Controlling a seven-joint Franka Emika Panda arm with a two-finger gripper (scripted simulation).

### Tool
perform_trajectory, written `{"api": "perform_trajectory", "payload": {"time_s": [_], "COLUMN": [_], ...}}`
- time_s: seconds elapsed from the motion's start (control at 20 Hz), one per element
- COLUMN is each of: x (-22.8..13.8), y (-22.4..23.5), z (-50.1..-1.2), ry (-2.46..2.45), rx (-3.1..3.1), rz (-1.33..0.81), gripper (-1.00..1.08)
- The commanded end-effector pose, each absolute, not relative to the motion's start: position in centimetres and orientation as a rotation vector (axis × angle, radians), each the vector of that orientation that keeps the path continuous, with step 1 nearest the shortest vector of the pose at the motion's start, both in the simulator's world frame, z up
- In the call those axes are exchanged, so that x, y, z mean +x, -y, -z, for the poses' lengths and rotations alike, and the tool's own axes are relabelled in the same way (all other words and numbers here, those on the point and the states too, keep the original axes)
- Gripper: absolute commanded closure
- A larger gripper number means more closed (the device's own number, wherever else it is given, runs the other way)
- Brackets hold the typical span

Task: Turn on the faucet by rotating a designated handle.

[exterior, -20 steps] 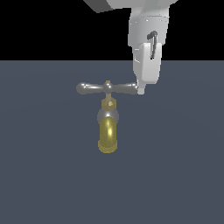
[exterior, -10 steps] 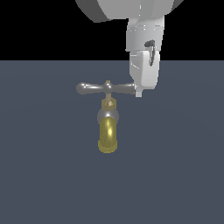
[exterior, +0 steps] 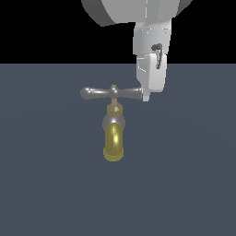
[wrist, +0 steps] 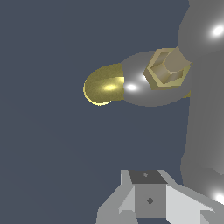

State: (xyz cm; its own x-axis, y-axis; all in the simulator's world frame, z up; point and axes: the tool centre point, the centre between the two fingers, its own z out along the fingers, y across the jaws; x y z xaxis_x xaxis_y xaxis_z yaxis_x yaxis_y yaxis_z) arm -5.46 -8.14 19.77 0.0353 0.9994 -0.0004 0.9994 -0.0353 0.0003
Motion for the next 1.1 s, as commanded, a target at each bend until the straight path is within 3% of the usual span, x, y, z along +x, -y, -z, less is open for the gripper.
{"api": "perform_trajectory", "payload": {"time_s": [0.0,1.05], "x": [-4.7,1.2], "y": [8.2,9.2], "z": [-19.8,-19.7], "ry": [-2.183,-2.187], "rx": [2.259,2.256], "rz": [0.000,0.000], "gripper": [1.08,1.08]}}
